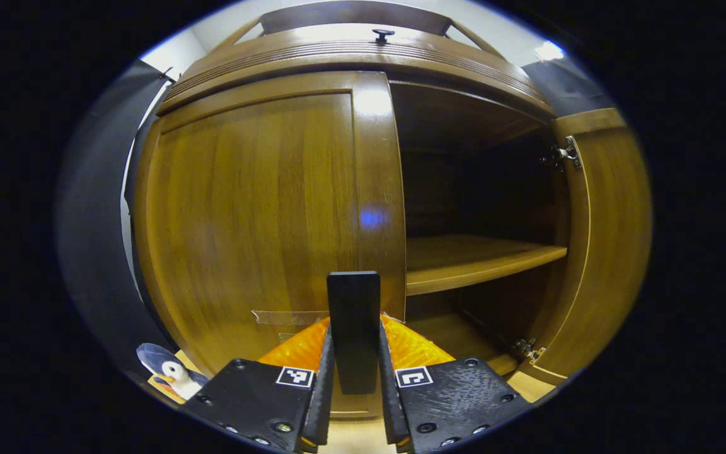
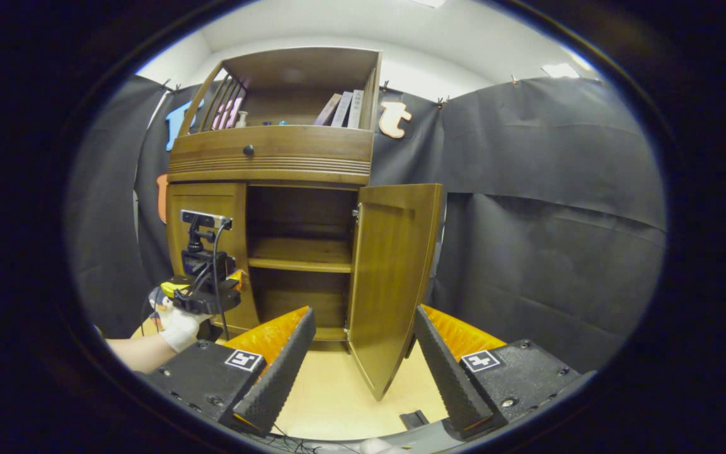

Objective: Open the right door of the double-door shoe cabinet with the right hand, and open the left door with the left hand.

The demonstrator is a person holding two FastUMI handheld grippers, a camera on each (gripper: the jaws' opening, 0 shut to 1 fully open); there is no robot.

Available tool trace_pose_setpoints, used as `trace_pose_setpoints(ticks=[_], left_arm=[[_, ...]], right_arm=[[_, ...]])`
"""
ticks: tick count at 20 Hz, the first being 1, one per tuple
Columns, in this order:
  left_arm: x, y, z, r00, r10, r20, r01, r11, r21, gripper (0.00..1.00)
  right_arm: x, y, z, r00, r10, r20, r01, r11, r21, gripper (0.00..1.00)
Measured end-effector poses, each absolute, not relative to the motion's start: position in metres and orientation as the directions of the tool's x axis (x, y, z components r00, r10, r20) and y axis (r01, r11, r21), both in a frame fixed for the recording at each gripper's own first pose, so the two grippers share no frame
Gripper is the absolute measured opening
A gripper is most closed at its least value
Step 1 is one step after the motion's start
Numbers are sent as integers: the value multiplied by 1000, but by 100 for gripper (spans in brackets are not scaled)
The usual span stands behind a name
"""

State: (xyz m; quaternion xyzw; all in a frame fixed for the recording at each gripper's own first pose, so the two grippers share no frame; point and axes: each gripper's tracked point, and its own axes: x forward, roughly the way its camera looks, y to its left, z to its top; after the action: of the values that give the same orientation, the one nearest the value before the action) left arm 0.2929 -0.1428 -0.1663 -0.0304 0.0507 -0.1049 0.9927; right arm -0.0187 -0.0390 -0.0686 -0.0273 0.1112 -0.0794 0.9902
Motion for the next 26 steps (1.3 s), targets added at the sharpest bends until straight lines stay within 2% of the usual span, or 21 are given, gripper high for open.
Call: trace_pose_setpoints(ticks=[1, 2, 3, 4, 11, 21, 22, 23, 26], left_arm=[[290, -142, -167, 971, -221, -95, 213, 973, -84, 38], [290, -141, -166, 970, -225, -96, 216, 972, -91, 38], [285, -141, -167, 967, -237, -96, 228, 968, -103, 28], [279, -138, -166, 965, -249, -86, 240, 965, -109, 23], [224, -116, -164, 945, -321, -56, 317, 946, -63, 23], [149, -50, -168, 961, -265, -82, 259, 963, -70, 22], [144, -43, -168, 963, -257, -85, 251, 965, -76, 30], [140, -38, -168, 964, -251, -86, 244, 966, -80, 22], [132, -24, -169, 968, -235, -93, 230, 971, -59, 22]], right_arm=[[-19, -39, -68, 963, -160, -216, 148, 987, -69, 100], [-21, -38, -68, 964, -156, -214, 145, 987, -67, 100], [-21, -38, -67, 966, -152, -210, 140, 988, -69, 100], [-21, -39, -67, 967, -152, -203, 139, 987, -79, 100], [-27, -24, -76, 973, -79, -216, 62, 995, -82, 100], [-36, 14, -86, 974, 50, -222, -59, 998, -35, 100], [-37, 16, -86, 973, 58, -222, -68, 997, -34, 100], [-38, 18, -86, 974, 66, -219, -74, 997, -31, 100], [-41, 21, -89, 972, 81, -221, -88, 996, -24, 100]])
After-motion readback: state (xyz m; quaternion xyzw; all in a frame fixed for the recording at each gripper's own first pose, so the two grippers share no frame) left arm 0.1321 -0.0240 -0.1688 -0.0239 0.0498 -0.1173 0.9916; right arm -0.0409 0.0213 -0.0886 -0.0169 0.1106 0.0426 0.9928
